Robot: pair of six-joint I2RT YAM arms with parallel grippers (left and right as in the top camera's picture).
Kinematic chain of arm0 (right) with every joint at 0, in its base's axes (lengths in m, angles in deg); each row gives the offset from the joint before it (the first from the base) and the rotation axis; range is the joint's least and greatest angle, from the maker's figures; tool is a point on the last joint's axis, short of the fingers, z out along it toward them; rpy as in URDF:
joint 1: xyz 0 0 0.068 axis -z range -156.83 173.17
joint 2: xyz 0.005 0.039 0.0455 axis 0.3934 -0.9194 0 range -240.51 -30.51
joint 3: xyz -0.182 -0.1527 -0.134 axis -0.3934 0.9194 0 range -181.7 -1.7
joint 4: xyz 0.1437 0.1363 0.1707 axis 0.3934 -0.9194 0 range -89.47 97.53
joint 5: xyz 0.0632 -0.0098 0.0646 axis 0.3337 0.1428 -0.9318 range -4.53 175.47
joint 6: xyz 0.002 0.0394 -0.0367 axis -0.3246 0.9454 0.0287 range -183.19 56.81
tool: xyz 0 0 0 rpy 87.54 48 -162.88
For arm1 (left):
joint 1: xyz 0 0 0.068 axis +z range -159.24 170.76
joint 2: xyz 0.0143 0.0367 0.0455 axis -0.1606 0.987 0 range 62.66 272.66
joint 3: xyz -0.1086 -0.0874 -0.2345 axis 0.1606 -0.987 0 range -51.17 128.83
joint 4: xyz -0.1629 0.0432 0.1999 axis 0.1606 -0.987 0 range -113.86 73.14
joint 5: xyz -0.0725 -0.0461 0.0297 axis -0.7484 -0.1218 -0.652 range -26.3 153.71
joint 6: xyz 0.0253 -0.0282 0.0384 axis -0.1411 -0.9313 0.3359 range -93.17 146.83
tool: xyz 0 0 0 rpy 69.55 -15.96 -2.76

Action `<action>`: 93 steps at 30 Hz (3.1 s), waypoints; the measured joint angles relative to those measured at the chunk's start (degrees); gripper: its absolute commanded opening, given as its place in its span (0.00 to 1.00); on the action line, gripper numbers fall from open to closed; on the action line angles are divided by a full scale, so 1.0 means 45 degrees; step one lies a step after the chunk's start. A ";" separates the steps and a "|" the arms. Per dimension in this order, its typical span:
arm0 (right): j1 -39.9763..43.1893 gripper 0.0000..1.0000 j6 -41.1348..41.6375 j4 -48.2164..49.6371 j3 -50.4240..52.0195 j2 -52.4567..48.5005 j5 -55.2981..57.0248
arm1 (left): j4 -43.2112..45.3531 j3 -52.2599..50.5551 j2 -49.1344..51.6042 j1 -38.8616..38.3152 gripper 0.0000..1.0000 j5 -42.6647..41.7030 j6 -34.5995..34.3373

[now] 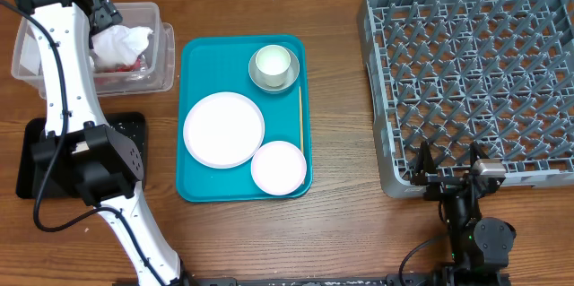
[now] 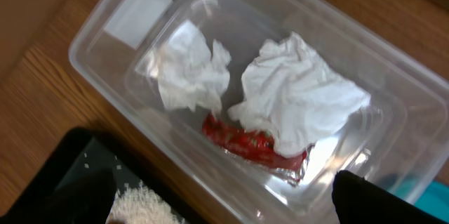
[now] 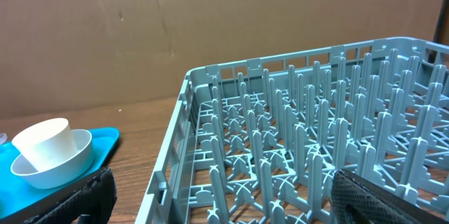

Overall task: Sort waste into correct bins and load items into the dishwasher
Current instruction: 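Carry the napkin left and drop it into the clear bin, then reach the right gripper to the small white plate on the teal tray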

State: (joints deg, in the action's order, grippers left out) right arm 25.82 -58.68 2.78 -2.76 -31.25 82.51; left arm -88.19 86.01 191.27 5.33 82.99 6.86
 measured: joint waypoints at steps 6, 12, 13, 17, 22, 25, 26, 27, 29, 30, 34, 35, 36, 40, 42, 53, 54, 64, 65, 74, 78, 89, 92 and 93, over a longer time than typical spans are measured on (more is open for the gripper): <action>-0.0005 1.00 0.0000 0.0000 0.0000 0.0000 0.0005 | -0.1078 0.0000 0.0000 0.0010 1.00 -0.0646 -0.0282; -0.0005 1.00 0.0000 -0.0005 0.0000 0.0000 0.0000 | -0.1481 -0.0175 -0.0544 0.0010 1.00 -0.0840 -0.2234; -0.0005 1.00 0.0000 0.0000 0.0000 0.0000 0.0005 | -0.1462 -0.0209 -0.0811 0.0015 1.00 -0.0816 -0.2472; -0.0005 1.00 0.0000 -0.0010 0.0000 0.0000 0.0005 | -0.1224 -0.0228 -0.2327 0.0068 1.00 0.0058 -0.3123; -0.0005 1.00 0.0005 -0.0005 0.0000 0.0000 0.0005 | -0.1205 -0.0131 -0.4065 0.0675 1.00 0.0743 -0.3502; -0.0005 1.00 0.0000 0.0000 0.0000 0.0000 0.0005 | -0.1205 -0.0044 -0.4347 0.1083 1.00 0.0777 -0.3599; -0.0005 1.00 0.0000 -0.0005 0.0000 0.0000 0.0000 | -0.1205 -0.0044 -0.4342 0.1151 1.00 0.0777 -0.3604; -0.0005 1.00 -0.0005 -0.0010 0.0000 0.0000 0.0000 | -0.1209 -0.0049 -0.4299 0.1180 1.00 0.0777 -0.3633; -0.0005 1.00 -0.0005 -0.0005 0.0000 0.0000 0.0000 | -0.1209 -0.0049 -0.4182 0.1171 1.00 0.0767 -0.3638; -0.0005 1.00 -0.0005 0.0005 0.0000 0.0000 0.0005 | -0.1209 -0.0068 -0.4153 0.1146 1.00 0.0767 -0.3638; -0.0005 1.00 -0.0005 -0.0010 0.0000 0.0000 0.0005 | -0.1214 -0.0073 -0.4129 0.1117 1.00 0.0758 -0.3643; 0.0000 1.00 -0.0005 -0.0010 0.0000 0.0000 0.0000 | -0.1209 -0.0073 -0.4129 0.1117 1.00 0.0758 -0.3643; -0.0005 1.00 0.0000 -0.0005 0.0000 0.0000 0.0000 | -0.1214 -0.0073 -0.4129 0.1117 1.00 0.0758 -0.3643; 0.0000 1.00 0.0000 -0.0005 0.0000 0.0000 0.0204 | -0.1214 -0.0073 -0.4129 0.1117 1.00 0.0758 -0.3662; -0.0005 1.00 -0.0005 0.0151 0.0000 0.0000 0.0442 | -0.1214 -0.0073 -0.4129 0.1117 1.00 0.0758 -0.3682; -0.0005 1.00 0.6572 0.4488 0.0000 0.0000 -0.9136 | -0.1214 -0.0073 -0.4129 0.1117 1.00 0.0719 -0.3682; -0.0005 1.00 0.7791 0.4872 0.0000 0.0005 -0.9763 | -0.1214 -0.0073 -0.4129 0.1117 1.00 0.0724 -0.3682; 0.0000 0.99 1.5086 0.8058 -0.0359 0.0029 -0.9957 | -0.1214 -0.0073 -0.4129 0.1117 1.00 0.0724 -0.3682; 0.0000 0.99 1.5188 0.7611 -0.0738 0.0029 -0.9777 | -0.1219 -0.0073 -0.4129 0.1117 1.00 0.0724 -0.3682; 0.0000 0.99 1.0899 -0.3138 -0.9160 -0.2200 -0.7334 | -0.1243 -0.0073 -0.4129 0.1117 1.00 0.0724 -0.3682; -0.0005 0.99 0.8505 -0.6348 -1.2624 -0.5153 -0.6742 | -0.1248 -0.0073 -0.4129 0.1117 1.00 0.0719 -0.3682; -0.3555 0.99 0.5236 -1.0972 -1.7048 -1.2225 -0.4303 | -0.1248 -0.0073 -0.4129 0.1117 1.00 0.0719 -0.3682; -0.6499 0.99 0.4983 -1.1545 -1.7058 -1.3352 -0.2050 | -0.1248 -0.0073 -0.4129 0.1117 1.00 0.0719 -0.3682; -0.7548 0.99 0.4945 -1.1633 -1.7078 -1.3809 -0.1224 | -0.1248 -0.0073 -0.4129 0.1117 1.00 0.0719 -0.3682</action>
State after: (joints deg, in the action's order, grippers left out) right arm -8.14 -36.43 -49.57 -79.61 -93.39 77.00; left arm -93.81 85.69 172.69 10.35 86.23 -9.71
